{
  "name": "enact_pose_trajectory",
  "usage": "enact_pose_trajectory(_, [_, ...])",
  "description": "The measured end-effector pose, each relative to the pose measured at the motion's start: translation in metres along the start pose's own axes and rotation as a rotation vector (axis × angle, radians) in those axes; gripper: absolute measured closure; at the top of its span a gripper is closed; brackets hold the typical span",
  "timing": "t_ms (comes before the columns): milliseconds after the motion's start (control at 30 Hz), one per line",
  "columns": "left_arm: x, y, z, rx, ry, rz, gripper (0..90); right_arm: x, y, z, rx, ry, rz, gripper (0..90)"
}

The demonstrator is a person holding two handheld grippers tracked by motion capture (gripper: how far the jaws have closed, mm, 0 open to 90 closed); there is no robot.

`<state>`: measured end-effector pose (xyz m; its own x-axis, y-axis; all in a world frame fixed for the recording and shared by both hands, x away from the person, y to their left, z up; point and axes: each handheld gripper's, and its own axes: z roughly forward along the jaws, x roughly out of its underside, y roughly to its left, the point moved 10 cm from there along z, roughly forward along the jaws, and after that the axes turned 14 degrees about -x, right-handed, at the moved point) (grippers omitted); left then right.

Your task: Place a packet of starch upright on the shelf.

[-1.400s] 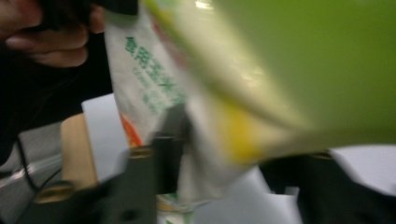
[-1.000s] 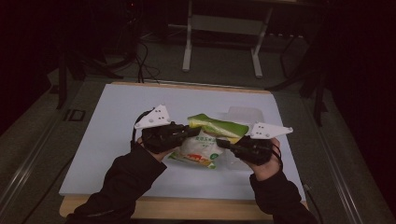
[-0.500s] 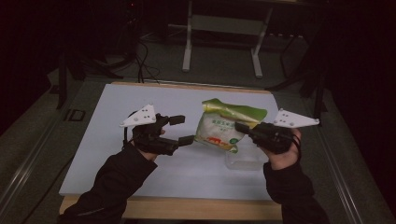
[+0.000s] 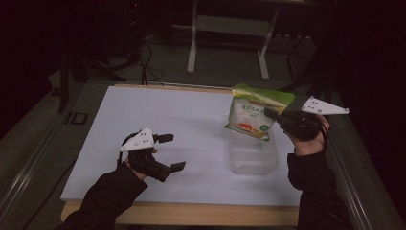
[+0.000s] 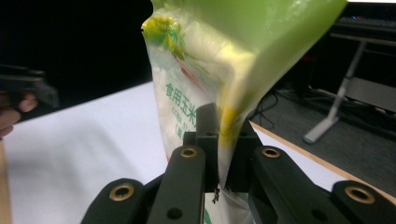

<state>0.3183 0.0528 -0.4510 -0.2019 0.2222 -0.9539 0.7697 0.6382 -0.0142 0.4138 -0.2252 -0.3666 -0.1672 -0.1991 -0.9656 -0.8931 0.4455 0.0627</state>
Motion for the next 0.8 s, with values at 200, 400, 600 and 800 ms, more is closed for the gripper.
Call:
enact_pose_trajectory(200, [0.027,0.001,-0.006,0.002,0.018,-0.012,1.3,0.011,-0.025,0.002,0.027,0.017,0.028,86.5])
enact_pose_trajectory(400, [0.05,0.007,-0.008,-0.021,0.024,-0.057,1.3,0.02,-0.051,0.009,0.054,0.031,0.046,86.4])
enact_pose_trajectory(600, [0.068,0.009,-0.008,-0.047,0.041,-0.05,1.3,0.023,-0.072,0.018,0.086,0.046,0.052,86.4])
enact_pose_trajectory(800, [0.076,0.008,-0.01,-0.046,0.04,-0.06,1.3,0.03,-0.087,0.03,0.094,0.066,0.068,86.4])
